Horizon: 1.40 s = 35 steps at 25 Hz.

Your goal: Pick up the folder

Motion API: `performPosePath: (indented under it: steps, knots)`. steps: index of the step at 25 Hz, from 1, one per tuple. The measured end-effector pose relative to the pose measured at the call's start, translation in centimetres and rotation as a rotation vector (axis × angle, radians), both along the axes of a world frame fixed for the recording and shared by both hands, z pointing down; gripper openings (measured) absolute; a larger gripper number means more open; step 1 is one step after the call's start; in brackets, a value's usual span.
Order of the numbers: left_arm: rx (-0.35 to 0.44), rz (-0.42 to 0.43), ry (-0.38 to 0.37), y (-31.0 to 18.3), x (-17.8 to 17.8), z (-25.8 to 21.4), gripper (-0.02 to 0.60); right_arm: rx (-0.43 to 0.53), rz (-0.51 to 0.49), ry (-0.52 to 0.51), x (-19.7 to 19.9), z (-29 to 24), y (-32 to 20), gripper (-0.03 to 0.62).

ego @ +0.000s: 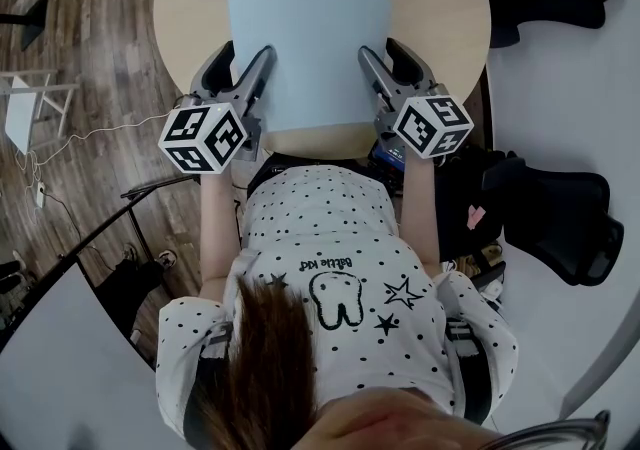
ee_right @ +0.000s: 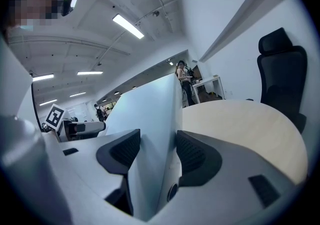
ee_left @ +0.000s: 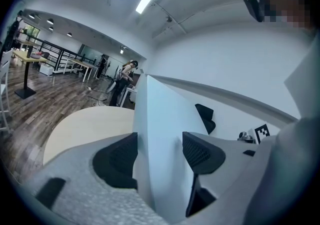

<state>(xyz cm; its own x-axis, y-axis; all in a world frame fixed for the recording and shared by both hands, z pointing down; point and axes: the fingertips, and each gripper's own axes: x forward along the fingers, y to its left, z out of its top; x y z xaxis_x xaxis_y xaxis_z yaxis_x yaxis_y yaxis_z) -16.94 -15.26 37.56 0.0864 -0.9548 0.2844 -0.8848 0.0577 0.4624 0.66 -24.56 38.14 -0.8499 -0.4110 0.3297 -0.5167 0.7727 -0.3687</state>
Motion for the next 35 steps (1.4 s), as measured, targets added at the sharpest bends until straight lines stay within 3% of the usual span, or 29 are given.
performPosePath:
  steps: [12, 35]
  knots:
    - [0.065, -0.003, -0.089, -0.2, -0.1, -3.4, 0.291, 0.075, -0.003, -0.044, -0.2, -3.3, -0.2, 0.222]
    - [0.172, -0.013, -0.178, 0.0, 0.7, -8.1, 0.291, 0.161, 0.007, -0.117, 0.6, -8.0, 0.0, 0.222]
